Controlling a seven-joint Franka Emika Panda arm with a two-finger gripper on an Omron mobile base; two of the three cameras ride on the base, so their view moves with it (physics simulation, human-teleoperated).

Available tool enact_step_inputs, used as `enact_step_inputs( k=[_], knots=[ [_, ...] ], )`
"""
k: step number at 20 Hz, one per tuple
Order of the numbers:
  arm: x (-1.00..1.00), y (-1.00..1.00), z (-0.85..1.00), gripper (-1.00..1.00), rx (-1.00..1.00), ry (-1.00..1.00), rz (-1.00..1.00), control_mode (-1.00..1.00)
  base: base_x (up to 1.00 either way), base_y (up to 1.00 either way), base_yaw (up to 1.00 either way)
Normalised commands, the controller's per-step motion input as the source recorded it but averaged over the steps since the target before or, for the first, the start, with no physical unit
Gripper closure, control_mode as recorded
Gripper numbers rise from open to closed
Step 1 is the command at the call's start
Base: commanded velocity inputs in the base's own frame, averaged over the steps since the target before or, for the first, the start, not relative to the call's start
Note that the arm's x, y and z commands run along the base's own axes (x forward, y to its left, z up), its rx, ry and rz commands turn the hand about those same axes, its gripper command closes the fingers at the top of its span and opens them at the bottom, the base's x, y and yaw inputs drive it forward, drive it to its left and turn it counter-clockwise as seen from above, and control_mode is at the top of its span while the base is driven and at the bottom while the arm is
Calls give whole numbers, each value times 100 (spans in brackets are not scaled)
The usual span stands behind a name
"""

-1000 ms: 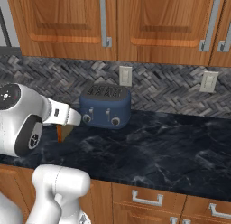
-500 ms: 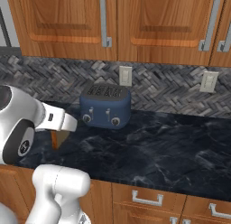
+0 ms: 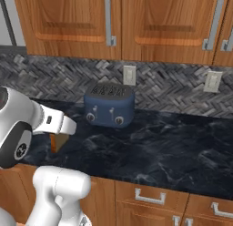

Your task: Start the toaster. Once the lever pops up, take the bread to the plate on the dining counter.

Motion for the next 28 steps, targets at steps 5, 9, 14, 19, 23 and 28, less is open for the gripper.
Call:
enact_step_inputs(
  k=[5, 9, 14, 19, 23, 28],
  knots=[
    [0, 0, 0, 100, 0, 0, 0, 100, -83, 15, 55],
    [0, 0, 0, 100, 0, 0, 0, 100, -33, 35, 87],
    [0, 0, 0, 100, 0, 0, 0, 100, -20, 14, 100],
    [0, 0, 0, 100, 0, 0, 0, 100, -19, 0, 100],
    [0, 0, 0, 100, 0, 0, 0, 100, -5, 0, 100],
    [0, 0, 0, 100, 0, 0, 0, 100, 0, 0, 100]
  ],
)
